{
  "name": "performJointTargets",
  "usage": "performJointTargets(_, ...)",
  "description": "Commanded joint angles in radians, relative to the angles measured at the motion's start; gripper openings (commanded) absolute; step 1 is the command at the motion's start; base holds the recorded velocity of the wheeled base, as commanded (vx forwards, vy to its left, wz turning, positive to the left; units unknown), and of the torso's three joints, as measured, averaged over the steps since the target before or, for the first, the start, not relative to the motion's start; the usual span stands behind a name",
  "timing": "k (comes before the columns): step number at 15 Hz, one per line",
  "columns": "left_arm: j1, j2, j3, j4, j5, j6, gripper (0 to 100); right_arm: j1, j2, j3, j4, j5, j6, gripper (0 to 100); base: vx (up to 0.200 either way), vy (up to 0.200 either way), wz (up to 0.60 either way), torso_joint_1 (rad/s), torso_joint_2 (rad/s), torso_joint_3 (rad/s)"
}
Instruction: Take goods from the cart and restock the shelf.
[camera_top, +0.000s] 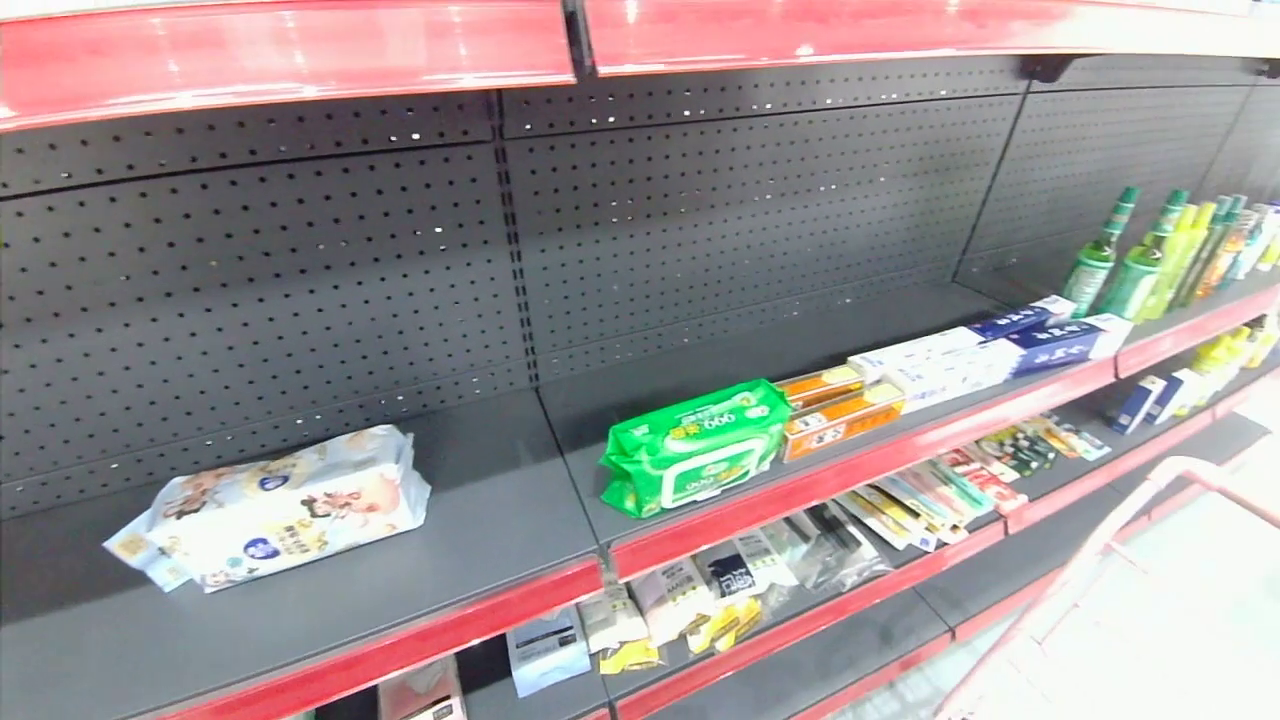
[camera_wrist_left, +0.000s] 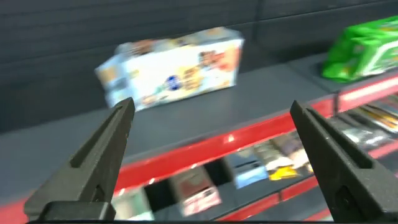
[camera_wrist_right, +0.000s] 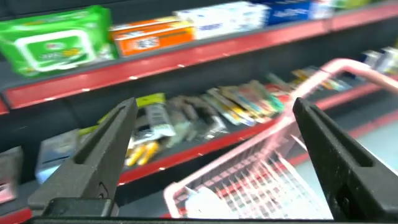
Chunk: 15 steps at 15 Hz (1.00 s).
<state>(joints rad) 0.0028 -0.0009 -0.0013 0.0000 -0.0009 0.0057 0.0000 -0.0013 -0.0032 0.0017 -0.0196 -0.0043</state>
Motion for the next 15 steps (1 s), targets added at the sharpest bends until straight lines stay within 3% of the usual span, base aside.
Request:
performJointTargets(1,0.000,0.001,0.000,0.000,-0.001,0.000,100,0.000,0.001,0.000,0.000,0.000,0.001,100,0.000,0.000,-0.60,0.002,0.00,-0.002)
performJointTargets(9,0.000,0.001,0.000,0.000,-0.001,0.000,100,0.000,0.001,0.000,0.000,0.000,0.001,100,0.000,0.000,-0.60,0.002,0.00,0.006)
performJointTargets(15,0.000,0.001,0.000,0.000,-0.001,0.000,100,0.006,0.023,-0.001,-0.002,0.017,0.043,100,0.000,0.000,0.00,0.000,0.00,0.000)
